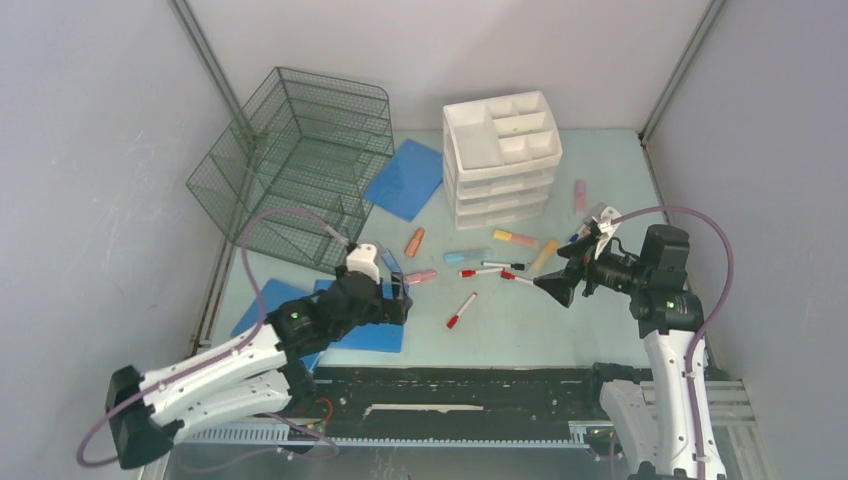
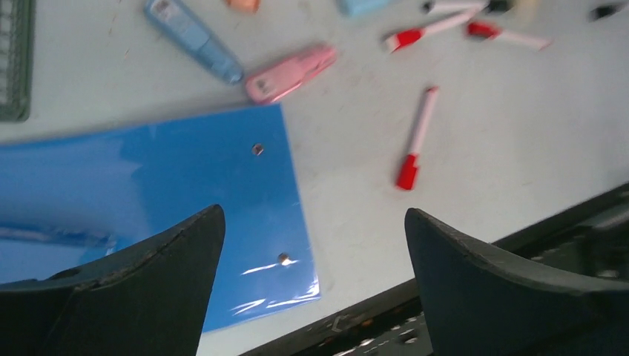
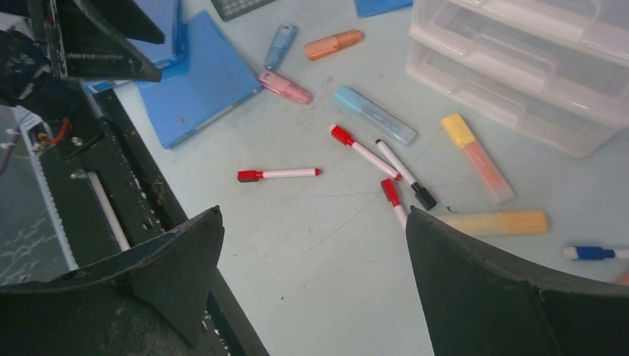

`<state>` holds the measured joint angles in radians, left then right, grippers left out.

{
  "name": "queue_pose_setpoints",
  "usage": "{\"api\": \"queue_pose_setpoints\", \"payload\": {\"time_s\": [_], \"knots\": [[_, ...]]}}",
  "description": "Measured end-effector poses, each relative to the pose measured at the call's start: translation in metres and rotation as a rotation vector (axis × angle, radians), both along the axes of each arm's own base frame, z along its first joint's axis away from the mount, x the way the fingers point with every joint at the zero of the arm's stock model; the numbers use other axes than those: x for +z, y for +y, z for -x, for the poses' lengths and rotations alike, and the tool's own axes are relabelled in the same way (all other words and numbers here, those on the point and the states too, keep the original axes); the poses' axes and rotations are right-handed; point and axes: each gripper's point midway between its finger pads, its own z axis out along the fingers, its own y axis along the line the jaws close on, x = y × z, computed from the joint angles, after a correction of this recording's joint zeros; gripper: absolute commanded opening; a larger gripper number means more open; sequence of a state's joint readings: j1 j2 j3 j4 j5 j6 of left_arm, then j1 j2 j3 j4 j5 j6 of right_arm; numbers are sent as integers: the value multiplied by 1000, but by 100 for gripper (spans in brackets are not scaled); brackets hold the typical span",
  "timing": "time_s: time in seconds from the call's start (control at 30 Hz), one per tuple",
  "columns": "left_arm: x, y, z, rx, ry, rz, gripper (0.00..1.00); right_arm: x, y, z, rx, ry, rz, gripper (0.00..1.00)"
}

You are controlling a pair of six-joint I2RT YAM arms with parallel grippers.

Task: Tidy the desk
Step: Pick up the folder from the corner of the board.

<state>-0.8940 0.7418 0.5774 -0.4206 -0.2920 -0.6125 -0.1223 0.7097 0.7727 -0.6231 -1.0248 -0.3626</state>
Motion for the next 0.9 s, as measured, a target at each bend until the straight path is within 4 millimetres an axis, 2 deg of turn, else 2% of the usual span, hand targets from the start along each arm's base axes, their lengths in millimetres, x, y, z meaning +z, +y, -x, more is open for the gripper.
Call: {"api": "queue_pose_setpoints", "payload": {"time_s": [0.07,0.17,0.33,0.37,0.43,0.47,0.53,0.6,0.67,0.7,0.9], "knots": [[-18,0,6,15,27,-104,98,-2,-2,-2,-11,-9,21,100],[-33,1,11,37,44,-227,99,-6,-5,-4,-27,-10,44,100],[-45,-8,8,74,16,-409,100,-10,-10,-6,-50,-4,68,100],[-40,-10,4,97,-2,-430,100,-11,-10,-6,-55,-3,71,100],[-50,-17,4,97,-9,-515,100,-12,-12,-7,-64,-2,80,100],[-53,-20,3,101,-14,-549,95,-12,-13,-7,-67,-3,84,100],[-61,-24,1,111,-19,-624,76,-12,-13,-8,-72,-7,90,100],[-69,-28,-1,119,-19,-686,67,-12,-15,-8,-79,-13,97,100],[-78,-32,-2,122,-15,-744,50,-13,-16,-8,-84,-18,102,100],[-82,-33,-3,125,-14,-772,45,-13,-16,-8,-86,-19,104,100],[-99,-29,-1,139,6,-849,42,-14,-17,-8,-91,-22,111,100]]}}
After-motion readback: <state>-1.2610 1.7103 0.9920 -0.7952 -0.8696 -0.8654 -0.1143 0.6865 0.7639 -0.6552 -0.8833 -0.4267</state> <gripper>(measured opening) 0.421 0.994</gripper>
